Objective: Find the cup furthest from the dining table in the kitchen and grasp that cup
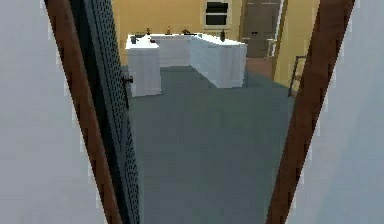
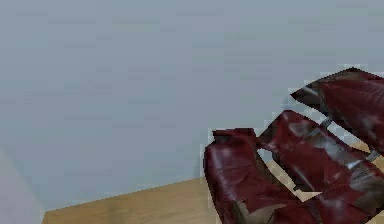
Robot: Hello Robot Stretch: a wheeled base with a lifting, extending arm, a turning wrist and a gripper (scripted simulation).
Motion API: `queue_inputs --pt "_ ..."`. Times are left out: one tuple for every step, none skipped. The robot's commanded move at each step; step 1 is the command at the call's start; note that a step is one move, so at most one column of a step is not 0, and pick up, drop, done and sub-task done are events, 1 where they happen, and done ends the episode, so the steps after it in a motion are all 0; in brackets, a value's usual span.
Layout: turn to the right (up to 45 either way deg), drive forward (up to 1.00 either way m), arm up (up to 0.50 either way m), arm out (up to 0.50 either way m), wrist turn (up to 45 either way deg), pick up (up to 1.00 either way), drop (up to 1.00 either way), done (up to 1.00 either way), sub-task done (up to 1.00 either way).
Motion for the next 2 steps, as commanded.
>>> queue_inputs --pt "3.0 0.0 0.0 0.0 0.0 0.0 0.0 0.0 0.0" --pt "0.0 0.55 0.0 0.0 0.0 0.0 0.0 0.0 0.0"
